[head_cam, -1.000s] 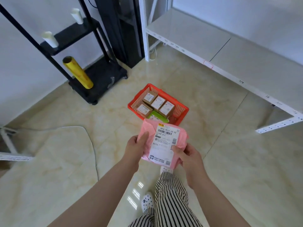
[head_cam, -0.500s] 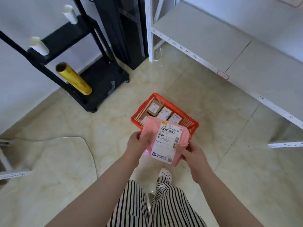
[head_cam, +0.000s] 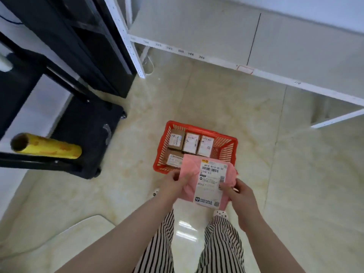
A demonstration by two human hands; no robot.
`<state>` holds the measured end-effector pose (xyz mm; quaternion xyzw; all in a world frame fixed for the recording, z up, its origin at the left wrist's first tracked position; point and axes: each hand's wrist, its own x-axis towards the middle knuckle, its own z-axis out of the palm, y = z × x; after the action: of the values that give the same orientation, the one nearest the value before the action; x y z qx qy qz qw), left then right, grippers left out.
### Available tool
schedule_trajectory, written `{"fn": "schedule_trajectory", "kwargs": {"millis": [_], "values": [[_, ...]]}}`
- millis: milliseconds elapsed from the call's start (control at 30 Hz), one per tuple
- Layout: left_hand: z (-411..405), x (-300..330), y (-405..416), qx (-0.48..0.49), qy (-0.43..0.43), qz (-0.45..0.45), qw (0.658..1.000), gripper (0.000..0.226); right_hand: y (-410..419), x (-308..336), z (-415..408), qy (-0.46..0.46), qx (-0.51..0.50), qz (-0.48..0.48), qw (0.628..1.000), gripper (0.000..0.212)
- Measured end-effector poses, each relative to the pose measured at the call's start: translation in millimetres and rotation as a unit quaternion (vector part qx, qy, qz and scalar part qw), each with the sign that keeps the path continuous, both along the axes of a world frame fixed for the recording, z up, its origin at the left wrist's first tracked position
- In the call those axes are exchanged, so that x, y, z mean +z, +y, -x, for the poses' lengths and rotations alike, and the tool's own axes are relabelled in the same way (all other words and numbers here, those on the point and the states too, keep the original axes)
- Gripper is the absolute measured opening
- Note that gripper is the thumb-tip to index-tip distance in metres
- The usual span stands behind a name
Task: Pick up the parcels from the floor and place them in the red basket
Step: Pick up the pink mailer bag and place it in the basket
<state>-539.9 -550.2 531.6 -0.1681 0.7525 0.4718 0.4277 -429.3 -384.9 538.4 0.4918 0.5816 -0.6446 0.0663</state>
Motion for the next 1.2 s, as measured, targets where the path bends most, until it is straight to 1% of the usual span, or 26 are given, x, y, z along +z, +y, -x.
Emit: {"fn": "schedule_trajectory", "kwargs": {"millis": [133, 233, 333, 433, 567, 667, 733, 833, 900, 967, 1033, 1067, 1133, 1200], "values": [[14.4, -27.8, -10.6, -0.06, -0.026, 0.023, 0.998, 0.041, -32.7, -26.3, -4.0, -0.017, -0.076, 0.002, 0.997, 0.02], [17.1, -55.4, -11.9, -0.097, -0.032, 0.035, 0.994, 0.043, -42.5, -51.0, -8.0, -0.023, -0.102, -0.016, 0.994, 0.017], [16.0, -92.5, -5.1, -0.129, -0.028, 0.035, 0.991, 0.043, -42.1, -90.5, -10.3, -0.02, -0.12, -0.041, 0.992, 0.015], [21.8, -142.0, 10.1, -0.168, -0.006, 0.027, 0.985, 0.04, -30.6, -150.3, -2.8, -0.009, -0.123, -0.065, 0.99, 0.014], [35.6, -229.5, 25.0, -0.237, 0.061, 0.041, 0.969, 0.035, -15.6, -248.6, 8.4, -0.005, -0.113, -0.094, 0.989, 0.013], [51.8, -300.4, 37.6, -0.28, 0.106, 0.066, 0.952, 0.024, -1.0, -323.6, 18.4, 0.009, -0.109, -0.111, 0.988, 0.018], [62.5, -343.5, 45.9, -0.294, 0.12, 0.069, 0.946, 0.017, 11.1, -366.6, 23.2, 0.017, -0.1, -0.1, 0.99, 0.019], [69.0, -398.2, 50.1, -0.303, 0.135, 0.061, 0.942, 0.014, 27.4, -415.1, 25.7, 0.013, -0.074, -0.077, 0.994, 0.022], [68.5, -426.5, 50.0, -0.34, 0.159, 0.08, 0.923, 0.019, 37.6, -439.0, 27.2, -0.004, -0.031, -0.063, 0.998, 0.027], [67.2, -444.4, 49.3, -0.38, 0.194, 0.103, 0.899, 0.025, 47.4, -454.4, 30.9, -0.032, 0.026, -0.078, 0.996, 0.033], [66.5, -451.8, 47.4, -0.415, 0.252, 0.136, 0.863, 0.03, 55.7, -462.8, 36.0, -0.057, 0.072, -0.084, 0.992, 0.038], [65.4, -453.6, 45.9, -0.43, 0.291, 0.162, 0.839, 0.033, 57.7, -463.9, 38.9, -0.062, 0.09, -0.084, 0.99, 0.04], [64.7, -454.7, 43.8, -0.442, 0.388, 0.219, 0.778, 0.046, 59.9, -465.1, 43.6, -0.068, 0.111, -0.085, 0.988, 0.043], [62.8, -454.9, 41.9, -0.443, 0.473, 0.246, 0.721, 0.06, 56.3, -468.9, 44.5, -0.072, 0.108, -0.078, 0.988, 0.044]]}}
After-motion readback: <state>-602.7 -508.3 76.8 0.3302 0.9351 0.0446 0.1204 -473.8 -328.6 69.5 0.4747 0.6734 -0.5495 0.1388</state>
